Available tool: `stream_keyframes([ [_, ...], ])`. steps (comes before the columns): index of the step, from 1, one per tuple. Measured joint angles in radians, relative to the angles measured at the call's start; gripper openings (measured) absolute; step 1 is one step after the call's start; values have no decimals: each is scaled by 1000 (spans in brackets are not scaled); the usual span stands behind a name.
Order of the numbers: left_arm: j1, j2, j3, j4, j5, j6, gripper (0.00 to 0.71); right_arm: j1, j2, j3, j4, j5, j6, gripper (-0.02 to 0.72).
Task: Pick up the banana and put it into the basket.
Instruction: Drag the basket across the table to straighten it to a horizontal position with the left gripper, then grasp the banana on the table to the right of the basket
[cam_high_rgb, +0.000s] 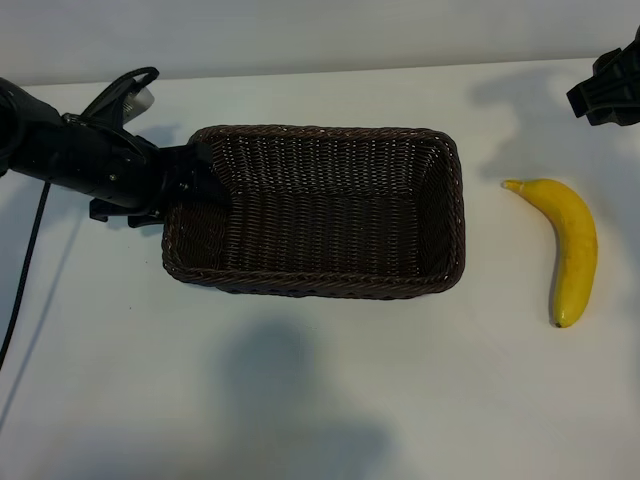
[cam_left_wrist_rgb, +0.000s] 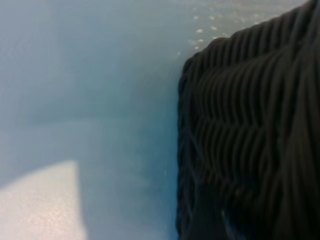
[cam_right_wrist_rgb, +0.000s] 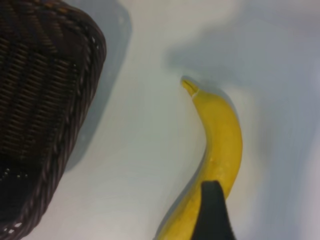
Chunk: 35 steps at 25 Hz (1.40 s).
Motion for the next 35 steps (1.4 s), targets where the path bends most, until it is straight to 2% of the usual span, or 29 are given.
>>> stream_keyframes([
  [8,0,-63,-57,51,76,-46,577,0,0,0,-2,-1,-1,526],
  [21,0,-223,-60,209,165,-123,577,0,0,0,-3,-1,-1,526],
  [29,0,-396,-60,329,285,-129,577,0,0,0,-4,-1,-1,526],
  [32,0,-465,-60,402,296,-165,577,0,0,0,-6,-1,-1,526],
  [35,0,-504,-43,412,289,-170,577,0,0,0,-7,-1,-1,526],
])
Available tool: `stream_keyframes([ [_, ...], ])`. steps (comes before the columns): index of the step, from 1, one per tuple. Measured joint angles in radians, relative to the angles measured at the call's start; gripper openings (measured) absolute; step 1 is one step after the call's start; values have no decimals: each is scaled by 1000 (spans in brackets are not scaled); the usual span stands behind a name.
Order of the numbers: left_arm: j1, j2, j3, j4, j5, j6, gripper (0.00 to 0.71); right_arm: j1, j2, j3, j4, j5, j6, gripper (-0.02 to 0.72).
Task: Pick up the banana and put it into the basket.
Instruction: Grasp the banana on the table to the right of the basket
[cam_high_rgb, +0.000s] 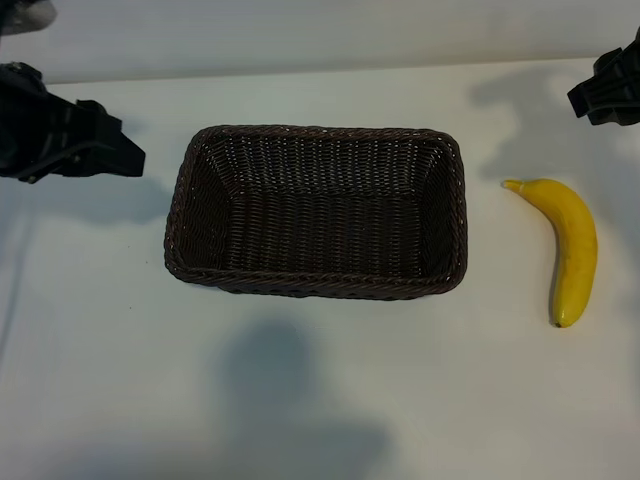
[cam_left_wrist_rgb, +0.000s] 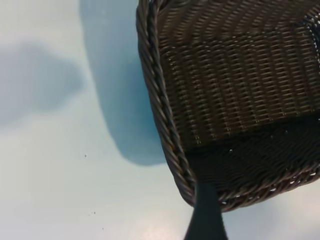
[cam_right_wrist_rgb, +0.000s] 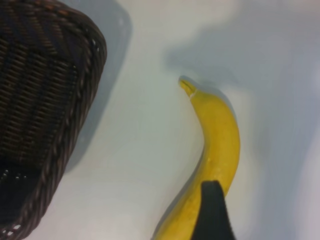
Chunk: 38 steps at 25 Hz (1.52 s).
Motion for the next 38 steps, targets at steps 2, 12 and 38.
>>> stream_keyframes([
  [2,0,-3,37,1,-3,12,577,0,0,0,-1,0,0,526],
  [12,0,-124,91,12,-15,23,577,0,0,0,-5,7,-4,526],
  [38,0,-159,93,58,-36,35,574,0,93,0,-11,13,-18,619],
])
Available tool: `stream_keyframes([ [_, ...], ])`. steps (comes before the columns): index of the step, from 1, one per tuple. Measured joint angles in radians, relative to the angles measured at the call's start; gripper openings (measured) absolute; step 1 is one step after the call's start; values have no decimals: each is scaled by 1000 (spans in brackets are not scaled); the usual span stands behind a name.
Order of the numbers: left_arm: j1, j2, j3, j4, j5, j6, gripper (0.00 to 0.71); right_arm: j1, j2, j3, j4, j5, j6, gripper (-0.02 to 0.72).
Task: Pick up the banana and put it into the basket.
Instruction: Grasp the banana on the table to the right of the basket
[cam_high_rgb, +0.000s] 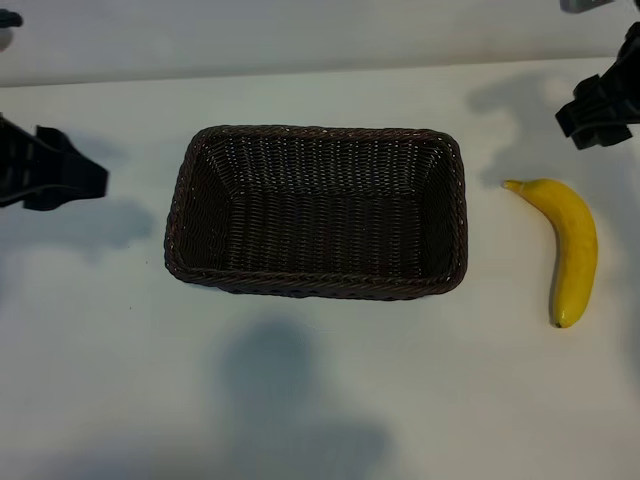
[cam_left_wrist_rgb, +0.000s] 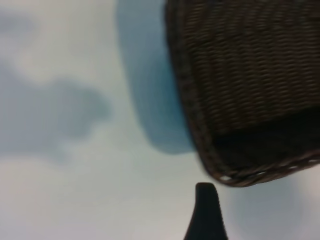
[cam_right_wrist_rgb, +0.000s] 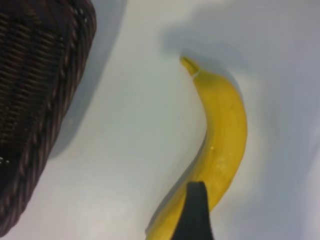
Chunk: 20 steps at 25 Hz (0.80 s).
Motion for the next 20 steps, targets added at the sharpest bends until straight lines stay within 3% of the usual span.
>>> stream_keyframes([
  [8,0,2,1,-45,0,41,572,0,64,0,26,-9,-39,618],
  [20,0,2,1,-45,18,41,572,0,119,0,49,-61,-38,580],
])
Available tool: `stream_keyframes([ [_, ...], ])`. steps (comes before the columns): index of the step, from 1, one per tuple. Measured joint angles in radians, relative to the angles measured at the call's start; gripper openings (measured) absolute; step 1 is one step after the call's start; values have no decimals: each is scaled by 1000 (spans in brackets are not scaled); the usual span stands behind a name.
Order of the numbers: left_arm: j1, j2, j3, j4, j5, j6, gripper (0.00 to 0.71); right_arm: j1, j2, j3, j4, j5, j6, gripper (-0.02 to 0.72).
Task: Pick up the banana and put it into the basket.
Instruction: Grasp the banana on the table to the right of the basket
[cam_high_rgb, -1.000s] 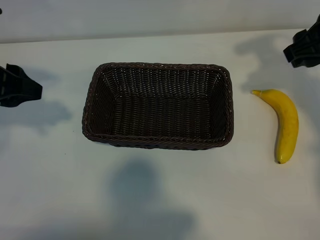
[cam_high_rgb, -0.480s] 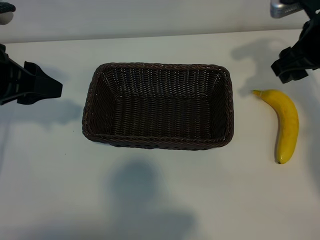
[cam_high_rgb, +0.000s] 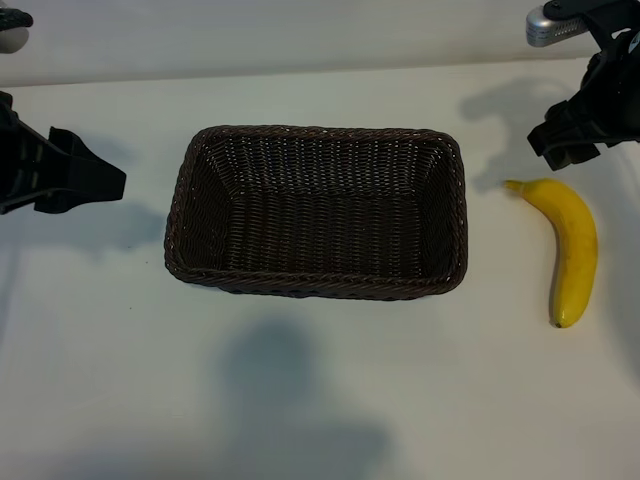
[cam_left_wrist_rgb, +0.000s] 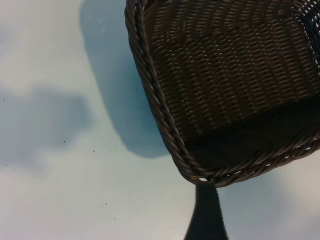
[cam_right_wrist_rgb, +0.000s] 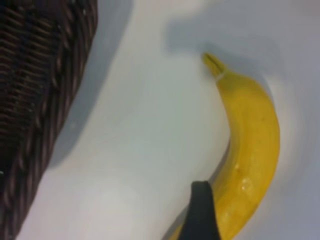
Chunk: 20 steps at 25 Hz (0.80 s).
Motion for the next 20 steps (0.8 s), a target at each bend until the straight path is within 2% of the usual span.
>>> stream_keyframes([
  [5,0,0,0,0,0,0,572,0,0,0,-5,6,11,561],
  [10,0,0,0,0,0,0,572,0,2,0,-109,12,147,569],
  [12,0,0,0,0,0,0,572,0,15,0,-137,15,171,584],
  [20,0,0,0,0,-1,0,572,0,121,0,-110,27,183,609],
])
